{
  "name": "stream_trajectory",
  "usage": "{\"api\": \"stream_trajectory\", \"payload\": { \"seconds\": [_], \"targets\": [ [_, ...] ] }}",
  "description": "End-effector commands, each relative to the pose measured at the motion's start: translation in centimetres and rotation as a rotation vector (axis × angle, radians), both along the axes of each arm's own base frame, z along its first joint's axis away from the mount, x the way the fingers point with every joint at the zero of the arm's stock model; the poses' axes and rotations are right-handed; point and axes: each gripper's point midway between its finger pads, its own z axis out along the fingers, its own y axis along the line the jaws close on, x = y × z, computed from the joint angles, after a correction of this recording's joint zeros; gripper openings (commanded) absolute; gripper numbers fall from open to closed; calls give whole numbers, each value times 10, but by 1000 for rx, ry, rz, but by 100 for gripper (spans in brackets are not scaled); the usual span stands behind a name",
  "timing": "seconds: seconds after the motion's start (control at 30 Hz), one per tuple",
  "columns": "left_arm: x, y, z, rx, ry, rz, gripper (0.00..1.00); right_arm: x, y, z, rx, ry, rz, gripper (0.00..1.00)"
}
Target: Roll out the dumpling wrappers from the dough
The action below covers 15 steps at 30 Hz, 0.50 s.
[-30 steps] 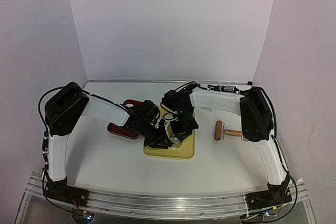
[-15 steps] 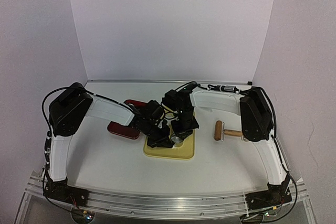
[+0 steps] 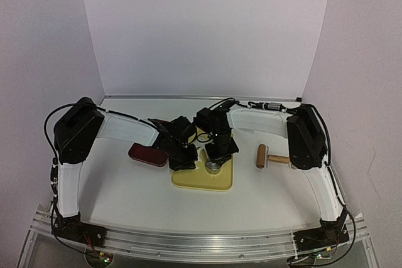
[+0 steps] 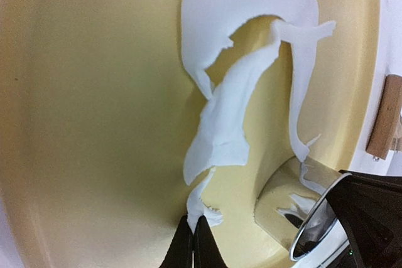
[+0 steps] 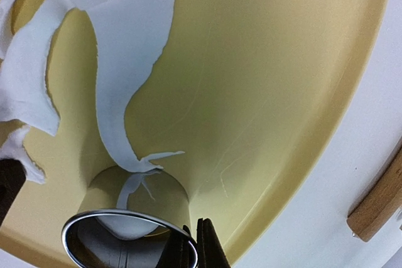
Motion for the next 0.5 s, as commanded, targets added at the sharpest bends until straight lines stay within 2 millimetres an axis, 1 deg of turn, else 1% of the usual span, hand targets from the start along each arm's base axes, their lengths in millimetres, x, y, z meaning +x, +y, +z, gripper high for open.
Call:
{"api": "stream_trajectory", "payload": {
  "seconds": [0.0,0.03,0.13,0.23,0.27,0.33,0.47],
  "targets": [
    [12,35,-10,142,-48,43,0,-9,-26,-4,-120,35,4,0],
    [15,31,-2,122,-69,38,2,-8,-23,0,-104,34,2,0],
    [23,28,19,91,-134,36,18,-7,-16,6,-71,30,0,0],
    [28,31,41,61,-208,47,32,-6,-12,8,-54,32,-3,0],
    [28,32,48,45,-225,48,35,-6,-11,9,-49,33,-4,0],
    [27,33,56,22,-244,48,40,-6,-9,11,-34,35,-10,0],
    [23,35,69,-12,-259,49,44,-5,-1,20,9,35,-23,0]
  ]
}}
